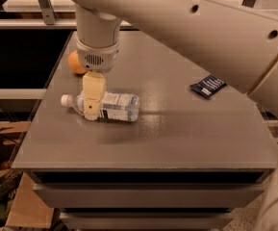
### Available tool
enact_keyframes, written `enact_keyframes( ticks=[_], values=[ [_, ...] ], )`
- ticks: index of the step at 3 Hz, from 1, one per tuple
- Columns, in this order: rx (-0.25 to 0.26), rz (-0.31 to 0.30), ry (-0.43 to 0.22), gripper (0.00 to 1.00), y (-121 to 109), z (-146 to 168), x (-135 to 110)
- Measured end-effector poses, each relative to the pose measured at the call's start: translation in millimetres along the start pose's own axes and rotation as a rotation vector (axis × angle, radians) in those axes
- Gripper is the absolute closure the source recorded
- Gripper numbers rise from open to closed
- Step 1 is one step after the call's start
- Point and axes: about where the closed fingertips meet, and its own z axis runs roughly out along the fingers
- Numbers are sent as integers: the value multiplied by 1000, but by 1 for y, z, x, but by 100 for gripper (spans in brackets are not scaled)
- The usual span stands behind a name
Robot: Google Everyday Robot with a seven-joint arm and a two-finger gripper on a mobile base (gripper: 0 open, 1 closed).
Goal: Place blue plastic bottle upright
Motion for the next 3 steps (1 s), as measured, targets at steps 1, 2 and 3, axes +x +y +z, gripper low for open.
enact_keyframes(
  ticks=[1,2,3],
  values=[
    [-16,29,1,0,2,20,-10],
    [-34,44,1,0,6,35,-17],
    [-45,53,-2,19,11,44,-21]
  ],
)
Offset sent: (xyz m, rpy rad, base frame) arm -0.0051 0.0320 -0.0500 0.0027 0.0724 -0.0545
